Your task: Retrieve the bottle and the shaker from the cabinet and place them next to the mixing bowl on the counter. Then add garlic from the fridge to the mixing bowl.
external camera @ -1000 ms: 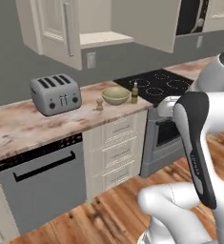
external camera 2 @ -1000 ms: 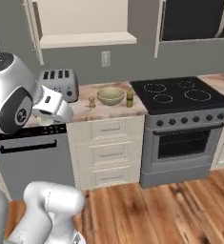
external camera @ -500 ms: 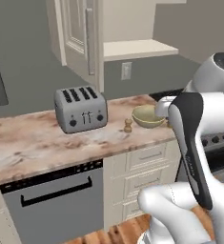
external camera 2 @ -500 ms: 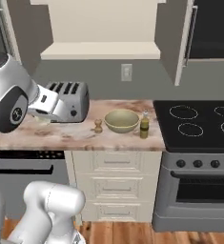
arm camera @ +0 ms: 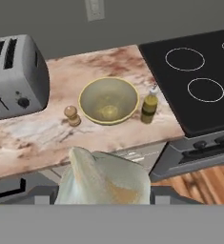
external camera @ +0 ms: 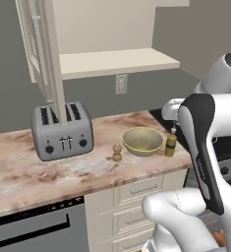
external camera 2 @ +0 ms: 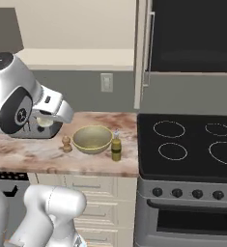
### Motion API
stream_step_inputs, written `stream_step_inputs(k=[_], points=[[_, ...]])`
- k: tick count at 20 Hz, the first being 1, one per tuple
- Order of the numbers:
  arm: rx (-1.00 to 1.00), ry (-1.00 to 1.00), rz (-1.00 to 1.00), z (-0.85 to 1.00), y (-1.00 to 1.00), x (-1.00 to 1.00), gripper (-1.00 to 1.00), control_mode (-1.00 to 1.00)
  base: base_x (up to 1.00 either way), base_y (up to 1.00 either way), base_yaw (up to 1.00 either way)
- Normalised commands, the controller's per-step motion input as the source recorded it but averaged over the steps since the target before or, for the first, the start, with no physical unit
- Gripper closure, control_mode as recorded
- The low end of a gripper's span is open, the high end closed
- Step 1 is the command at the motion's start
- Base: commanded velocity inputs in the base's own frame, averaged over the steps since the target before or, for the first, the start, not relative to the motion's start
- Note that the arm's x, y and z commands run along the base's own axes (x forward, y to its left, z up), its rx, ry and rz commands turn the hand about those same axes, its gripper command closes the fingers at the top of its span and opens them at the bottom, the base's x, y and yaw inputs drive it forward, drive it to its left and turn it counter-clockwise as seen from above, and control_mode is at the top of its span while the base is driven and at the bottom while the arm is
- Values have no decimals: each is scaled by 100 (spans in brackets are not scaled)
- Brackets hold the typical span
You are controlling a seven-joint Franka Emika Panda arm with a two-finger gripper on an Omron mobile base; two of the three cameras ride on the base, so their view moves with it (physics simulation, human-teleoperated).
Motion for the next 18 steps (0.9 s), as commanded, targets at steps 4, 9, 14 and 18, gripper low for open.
stream_step_inputs(k=[4,9,14,18], points=[[0,0,0,0,0,0,100,100,85,0,0],[0,0,0,0,0,0,100,100,46,0,0],[0,0,0,0,0,0,100,100,0,0,0],[0,0,0,0,0,0,100,100,0,0,0]])
